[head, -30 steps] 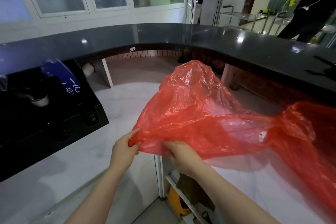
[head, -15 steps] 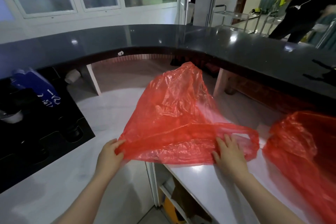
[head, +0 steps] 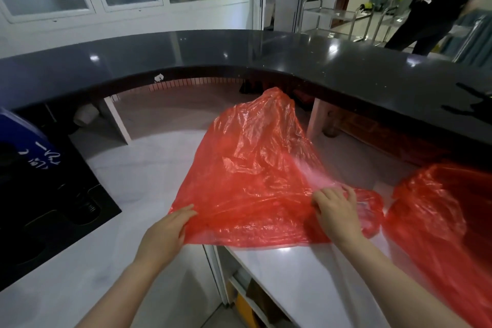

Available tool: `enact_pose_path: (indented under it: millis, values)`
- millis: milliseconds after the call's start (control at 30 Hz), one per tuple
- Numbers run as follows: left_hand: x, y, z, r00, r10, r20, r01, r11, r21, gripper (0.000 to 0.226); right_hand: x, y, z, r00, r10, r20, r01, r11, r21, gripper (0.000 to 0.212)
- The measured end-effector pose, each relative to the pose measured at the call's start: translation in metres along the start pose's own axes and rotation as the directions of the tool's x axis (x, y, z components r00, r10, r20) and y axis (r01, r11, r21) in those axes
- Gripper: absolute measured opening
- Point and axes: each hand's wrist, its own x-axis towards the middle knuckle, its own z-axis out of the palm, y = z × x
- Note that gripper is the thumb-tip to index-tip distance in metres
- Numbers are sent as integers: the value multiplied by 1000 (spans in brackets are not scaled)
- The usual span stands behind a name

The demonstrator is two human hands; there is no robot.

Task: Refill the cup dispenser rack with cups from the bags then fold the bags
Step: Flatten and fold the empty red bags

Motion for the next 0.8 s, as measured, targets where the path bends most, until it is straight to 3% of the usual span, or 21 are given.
enact_pose_path:
  millis: [167,267,367,467,600,700,800]
  values:
    - [-5,-12,7,979,-35,201,37,999,-9,68,-33,5,-4,999,13,32,-20,976,217,14]
    - [-10,-18,9,957,-76,279,66,997,47,64,-66,11,-6,979,110,172,-145,967,210,21]
    - [-13,-20,12,947,-18,320,-12,996,90,56,-80,18,-9,953,151,263,-213,950,227,29]
    - [-20,-20,12,951,38,307,-68,994,88,55,-81,17,-18,950,186,250,-240,948,207,24]
    - [-32,-11,8,981,66,182,-78,995,58,48,-100,1,-29,984,156,81,-164,981,102,10]
    - [-44,-12,10,991,75,108,-78,997,20,51,-108,0,-27,979,192,74,-200,973,112,12]
    - [-50,-21,12,984,39,172,-44,999,26,67,-110,5,-25,965,230,124,-244,963,116,22]
